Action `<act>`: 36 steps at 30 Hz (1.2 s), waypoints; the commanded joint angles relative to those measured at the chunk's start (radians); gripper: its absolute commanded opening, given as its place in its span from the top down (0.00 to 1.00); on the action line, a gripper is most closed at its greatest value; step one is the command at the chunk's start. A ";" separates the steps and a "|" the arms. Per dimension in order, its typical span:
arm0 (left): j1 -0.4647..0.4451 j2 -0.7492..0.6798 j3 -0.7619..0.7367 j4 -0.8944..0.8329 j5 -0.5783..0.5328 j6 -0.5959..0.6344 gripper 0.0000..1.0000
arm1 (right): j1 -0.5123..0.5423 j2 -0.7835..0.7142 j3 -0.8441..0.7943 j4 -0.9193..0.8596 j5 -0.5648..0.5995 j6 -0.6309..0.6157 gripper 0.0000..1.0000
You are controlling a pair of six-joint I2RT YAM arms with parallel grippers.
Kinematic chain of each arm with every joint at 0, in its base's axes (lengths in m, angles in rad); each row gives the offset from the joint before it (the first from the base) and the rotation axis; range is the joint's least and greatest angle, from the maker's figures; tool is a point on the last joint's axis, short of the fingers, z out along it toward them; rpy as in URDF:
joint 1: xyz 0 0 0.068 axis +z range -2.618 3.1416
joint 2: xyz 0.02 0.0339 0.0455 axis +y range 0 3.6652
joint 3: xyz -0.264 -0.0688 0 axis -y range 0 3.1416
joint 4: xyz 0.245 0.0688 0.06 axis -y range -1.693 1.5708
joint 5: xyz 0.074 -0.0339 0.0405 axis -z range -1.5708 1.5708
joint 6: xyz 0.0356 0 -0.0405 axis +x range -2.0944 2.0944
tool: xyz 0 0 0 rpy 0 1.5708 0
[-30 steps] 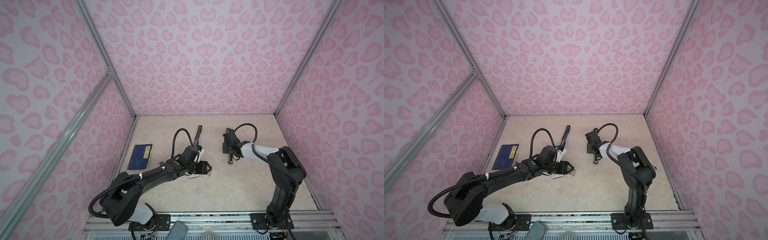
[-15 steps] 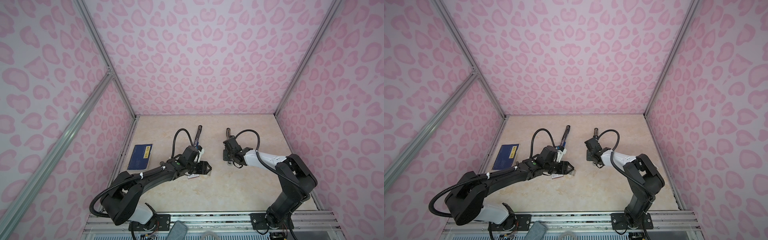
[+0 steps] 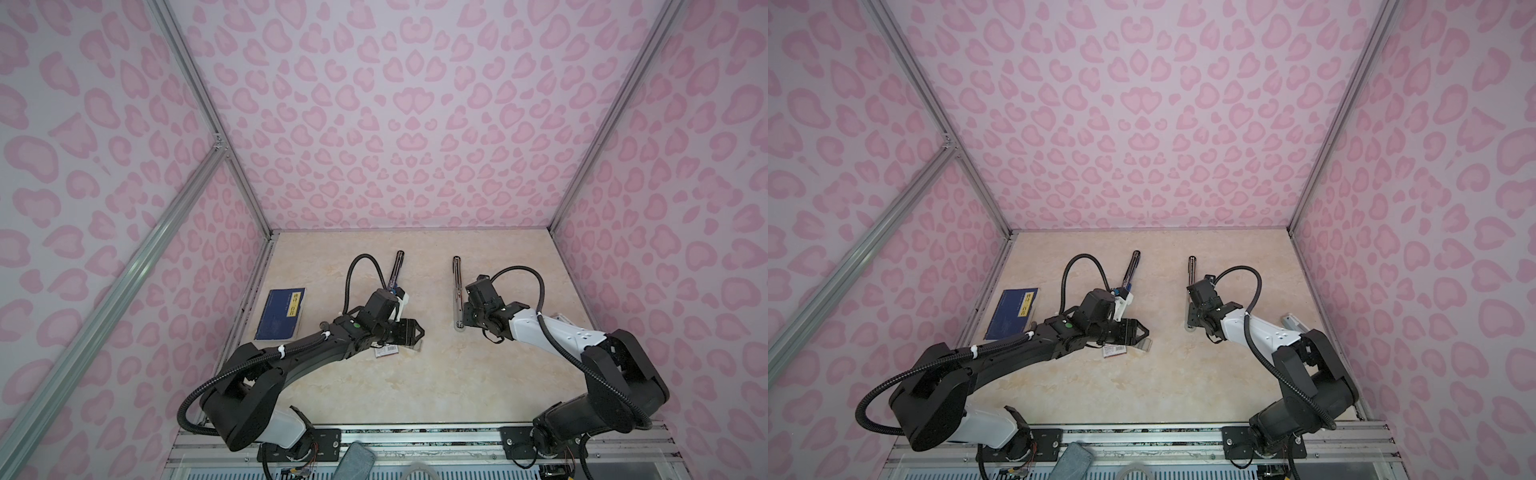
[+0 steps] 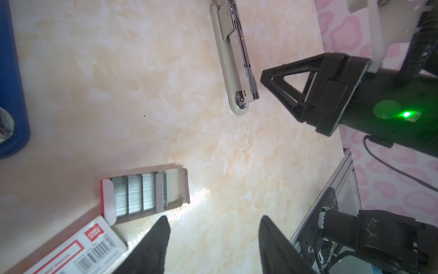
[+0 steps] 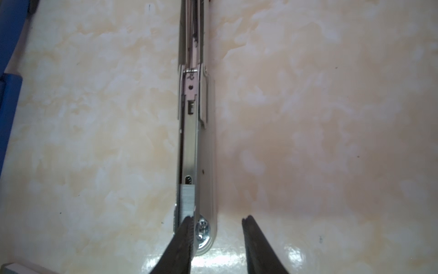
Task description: Load the staples into the stapler
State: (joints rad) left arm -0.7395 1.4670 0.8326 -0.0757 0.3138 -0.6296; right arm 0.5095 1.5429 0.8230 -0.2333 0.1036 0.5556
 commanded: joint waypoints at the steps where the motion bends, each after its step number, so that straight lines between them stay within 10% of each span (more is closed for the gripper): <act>1: 0.000 0.003 0.020 0.004 -0.023 -0.005 0.37 | 0.033 0.044 0.012 0.032 -0.057 0.004 0.61; 17: 0.056 -0.091 0.018 -0.073 -0.142 0.020 0.34 | 0.157 0.231 0.211 0.142 -0.218 -0.036 0.61; 36: 0.040 0.468 0.673 -0.208 -0.090 0.285 0.22 | -0.198 -0.484 -0.333 0.118 -0.176 0.044 0.40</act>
State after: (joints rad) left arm -0.6907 1.8599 1.4113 -0.2413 0.1986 -0.4152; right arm 0.3454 1.1244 0.5430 -0.1009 -0.0944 0.5735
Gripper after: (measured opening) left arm 0.780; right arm 0.598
